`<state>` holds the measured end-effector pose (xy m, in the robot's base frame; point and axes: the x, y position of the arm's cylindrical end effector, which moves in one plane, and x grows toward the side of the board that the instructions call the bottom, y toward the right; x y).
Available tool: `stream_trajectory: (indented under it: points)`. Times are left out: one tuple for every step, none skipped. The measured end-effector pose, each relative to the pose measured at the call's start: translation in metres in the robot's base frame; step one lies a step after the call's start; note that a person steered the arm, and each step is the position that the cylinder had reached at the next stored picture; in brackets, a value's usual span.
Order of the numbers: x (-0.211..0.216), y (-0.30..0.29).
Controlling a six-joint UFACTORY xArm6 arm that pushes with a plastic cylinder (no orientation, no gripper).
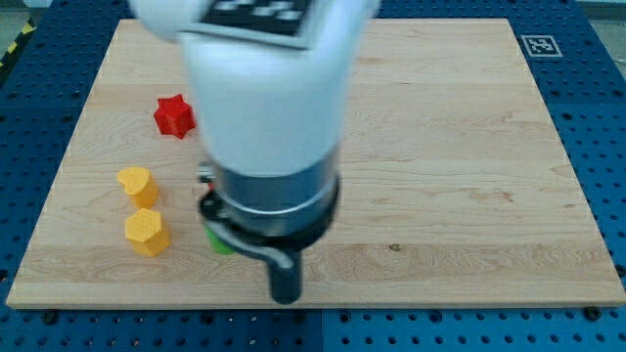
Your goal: Move the yellow hexagon to the bottom right of the yellow heart
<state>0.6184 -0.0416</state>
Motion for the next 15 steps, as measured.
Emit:
stream_trajectory:
  points:
    - [0.0, -0.004]
    - [0.0, -0.028]
    - [0.001, -0.052]
    - [0.0, -0.089]
    - [-0.005, -0.12]
    - [-0.013, -0.132]
    - [-0.013, -0.132]
    - [-0.031, -0.147]
    - [-0.045, -0.152]
    - [-0.045, -0.152]
    - [-0.034, -0.171]
    - [-0.029, -0.191]
    - [-0.033, -0.194]
    - [-0.058, -0.21]
    - [-0.066, -0.216]
